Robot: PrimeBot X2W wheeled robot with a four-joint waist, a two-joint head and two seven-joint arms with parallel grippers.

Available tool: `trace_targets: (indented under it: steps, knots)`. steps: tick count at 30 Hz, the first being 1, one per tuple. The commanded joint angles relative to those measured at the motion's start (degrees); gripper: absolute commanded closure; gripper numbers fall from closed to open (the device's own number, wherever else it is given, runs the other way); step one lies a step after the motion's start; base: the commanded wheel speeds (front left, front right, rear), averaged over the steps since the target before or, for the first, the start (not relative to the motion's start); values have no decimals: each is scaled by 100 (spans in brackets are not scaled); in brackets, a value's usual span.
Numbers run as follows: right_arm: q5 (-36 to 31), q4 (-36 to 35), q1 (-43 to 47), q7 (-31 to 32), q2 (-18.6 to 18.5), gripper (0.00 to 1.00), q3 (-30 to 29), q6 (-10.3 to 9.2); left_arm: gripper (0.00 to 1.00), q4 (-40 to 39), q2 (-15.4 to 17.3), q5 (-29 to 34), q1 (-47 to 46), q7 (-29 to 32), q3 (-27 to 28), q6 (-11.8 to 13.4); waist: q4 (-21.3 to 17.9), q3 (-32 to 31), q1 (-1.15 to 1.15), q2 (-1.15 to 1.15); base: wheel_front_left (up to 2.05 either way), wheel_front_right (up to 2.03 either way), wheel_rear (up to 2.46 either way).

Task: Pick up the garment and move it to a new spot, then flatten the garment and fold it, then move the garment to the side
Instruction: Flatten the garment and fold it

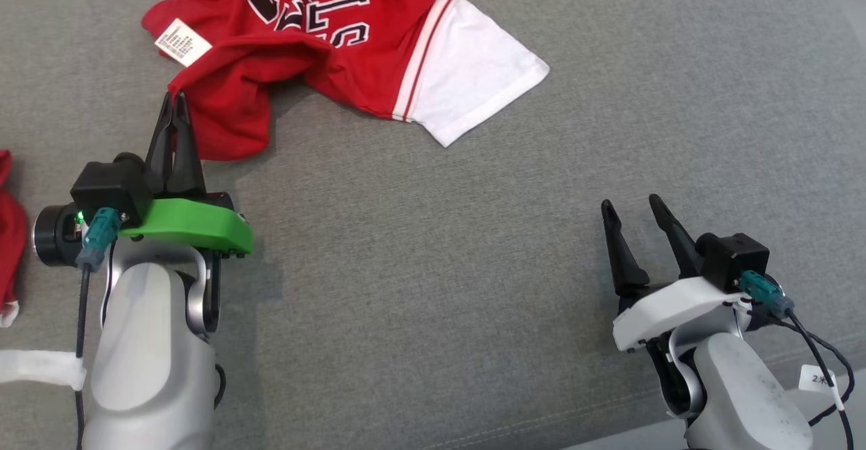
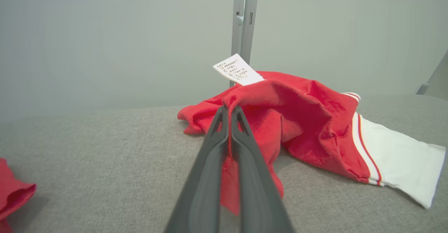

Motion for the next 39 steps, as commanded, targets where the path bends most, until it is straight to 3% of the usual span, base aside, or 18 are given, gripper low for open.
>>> trace_targets:
  steps: [1,6,9,10,11,18,30,39]
  knots:
    - [21,20,73,-17,-31,0,-23,-8,100,-116,3,73,128,-1,-24,-26,310,-231,0,0,0,0,0]
    - [57,65,167,-17,-38,0,-173,-7,100,-1026,11,499,682,-1,-300,-58,839,-487,0,0,0,0,0]
    - [80,94,110,-17,-25,0,-204,-7,100,-1020,65,619,1073,1,-453,-104,1056,-530,0,0,0,0,0]
    - [89,113,70,-18,-23,0,-215,-7,59,-926,72,626,1176,1,-478,-115,1113,-525,0,0,0,0,0]
    - [113,137,40,-18,-24,0,-229,-7,0,-826,65,626,1272,1,-495,-115,1163,-522,0,0,0,0,0]
    - [188,412,-287,-17,-246,0,-269,-8,0,-170,-13,386,1781,-2,-619,-10,1410,-447,0,0,0,0,0]
    - [-12,1399,-1445,-17,-916,0,-742,-8,0,-592,-36,-379,1767,-2,-1459,254,2216,-94,0,0,0,0,0]
    - [-254,2207,-1969,-17,-1124,0,-1376,-7,0,-860,-35,-592,1625,-1,-1790,383,2588,231,0,0,0,0,0]
